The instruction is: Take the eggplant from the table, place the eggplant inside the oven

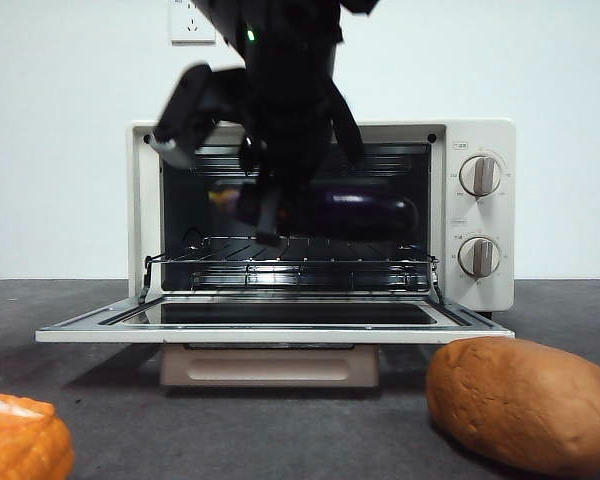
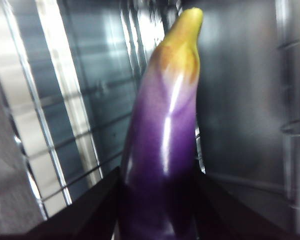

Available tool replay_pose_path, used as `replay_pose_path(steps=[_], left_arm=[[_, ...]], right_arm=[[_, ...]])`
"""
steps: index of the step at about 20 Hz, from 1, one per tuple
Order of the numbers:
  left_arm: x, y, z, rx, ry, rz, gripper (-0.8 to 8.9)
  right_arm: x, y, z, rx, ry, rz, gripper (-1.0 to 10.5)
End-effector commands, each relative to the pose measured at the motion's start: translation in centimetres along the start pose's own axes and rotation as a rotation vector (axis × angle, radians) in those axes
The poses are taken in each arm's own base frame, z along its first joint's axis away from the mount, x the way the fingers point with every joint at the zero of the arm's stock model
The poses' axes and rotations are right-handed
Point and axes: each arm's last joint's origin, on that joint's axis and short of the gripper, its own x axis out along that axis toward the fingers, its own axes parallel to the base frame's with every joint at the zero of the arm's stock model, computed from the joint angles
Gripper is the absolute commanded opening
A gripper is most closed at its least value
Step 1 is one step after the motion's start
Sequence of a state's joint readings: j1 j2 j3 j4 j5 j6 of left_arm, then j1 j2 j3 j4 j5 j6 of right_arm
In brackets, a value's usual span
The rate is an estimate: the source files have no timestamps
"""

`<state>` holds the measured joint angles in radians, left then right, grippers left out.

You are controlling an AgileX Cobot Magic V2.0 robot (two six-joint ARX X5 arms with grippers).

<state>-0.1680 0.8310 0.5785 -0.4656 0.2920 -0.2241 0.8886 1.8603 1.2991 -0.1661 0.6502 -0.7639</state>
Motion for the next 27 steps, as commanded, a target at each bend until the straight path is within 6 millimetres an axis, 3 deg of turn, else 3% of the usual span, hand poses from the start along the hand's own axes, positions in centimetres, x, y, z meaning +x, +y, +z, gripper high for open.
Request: replay_pose_path(steps=[1,7,27], left_arm=[[0.0,-0.1,0.2,0.002,-0.007,-0.007,0.06],[0.0,-0.1,0.2,0.003,-0.009,-0.008,0.06],[0.0,-0.1,0.5,0.015,-0.037,-0.014,0.06]], right_arm=[[1.0,0.8,0.5,-0.032,0.002,-0.006,1.6],[1.6,1.0,0.6,-0.007,-0.022,0.006,2.8],[0.1,1.8,2.3,0.06,-0.087,-0.001,2.8]])
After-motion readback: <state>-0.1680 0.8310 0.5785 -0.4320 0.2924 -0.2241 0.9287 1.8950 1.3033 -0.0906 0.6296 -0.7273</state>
